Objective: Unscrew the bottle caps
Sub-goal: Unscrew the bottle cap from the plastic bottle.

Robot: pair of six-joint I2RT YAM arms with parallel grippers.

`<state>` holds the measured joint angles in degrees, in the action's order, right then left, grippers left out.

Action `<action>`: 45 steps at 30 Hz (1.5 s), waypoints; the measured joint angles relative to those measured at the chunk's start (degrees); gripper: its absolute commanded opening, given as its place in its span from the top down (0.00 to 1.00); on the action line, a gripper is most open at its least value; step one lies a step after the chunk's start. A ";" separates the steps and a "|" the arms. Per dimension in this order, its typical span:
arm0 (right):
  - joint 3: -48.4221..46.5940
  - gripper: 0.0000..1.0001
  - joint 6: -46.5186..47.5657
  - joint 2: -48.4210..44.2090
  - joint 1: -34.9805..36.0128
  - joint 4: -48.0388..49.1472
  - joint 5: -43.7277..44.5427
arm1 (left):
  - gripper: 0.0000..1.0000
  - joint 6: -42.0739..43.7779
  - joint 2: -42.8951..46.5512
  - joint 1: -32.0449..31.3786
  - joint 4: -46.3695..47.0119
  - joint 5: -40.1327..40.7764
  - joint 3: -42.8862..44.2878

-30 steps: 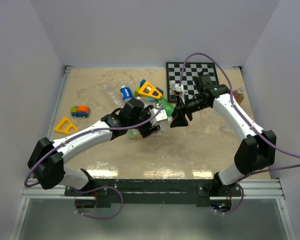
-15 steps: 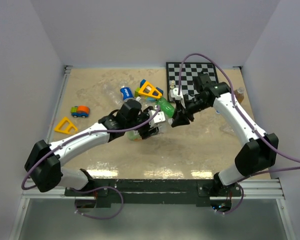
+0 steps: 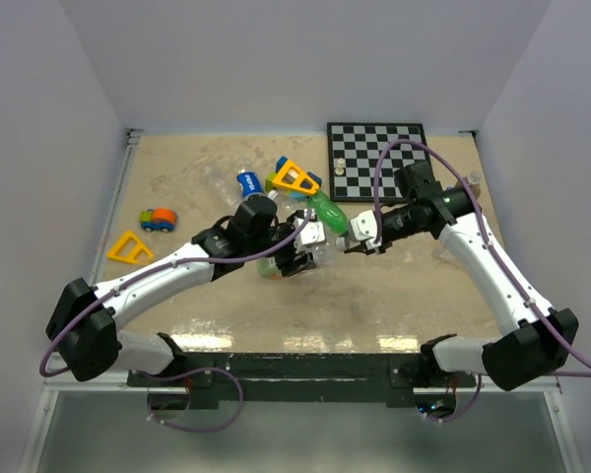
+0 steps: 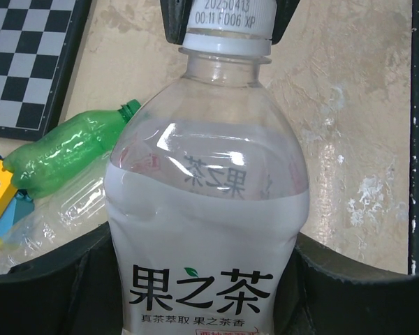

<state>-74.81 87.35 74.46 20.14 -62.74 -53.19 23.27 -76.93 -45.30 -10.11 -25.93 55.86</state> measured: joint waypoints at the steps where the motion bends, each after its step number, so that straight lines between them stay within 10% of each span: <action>1: 0.63 0.76 -0.94 -0.35 0.00 0.61 -0.24 | 0.90 -0.02 0.00 -0.07 -0.22 0.00 -0.02; 5: 1.42 0.27 -5.79 -1.40 0.00 2.08 -0.35 | 0.90 -0.24 0.00 -0.17 -0.15 -0.07 -0.02; 8: 1.42 0.13 -10.84 -2.12 -0.57 3.76 0.63 | 0.91 -0.13 0.00 -0.17 -1.70 -0.04 -0.07; 25: -0.37 0.10 -31.39 -11.63 -1.53 6.97 7.39 | 0.92 -0.24 1.18 -0.22 -3.50 2.93 -0.11; 45: -0.09 0.11 -48.24 -1.31 -12.00 6.14 -0.44 | 0.92 -1.66 1.31 -0.22 -3.50 5.68 -0.11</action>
<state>-74.89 39.11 73.14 8.14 -56.60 -53.63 21.61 -75.61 -45.52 -13.61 -20.25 55.75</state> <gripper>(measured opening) 0.891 0.688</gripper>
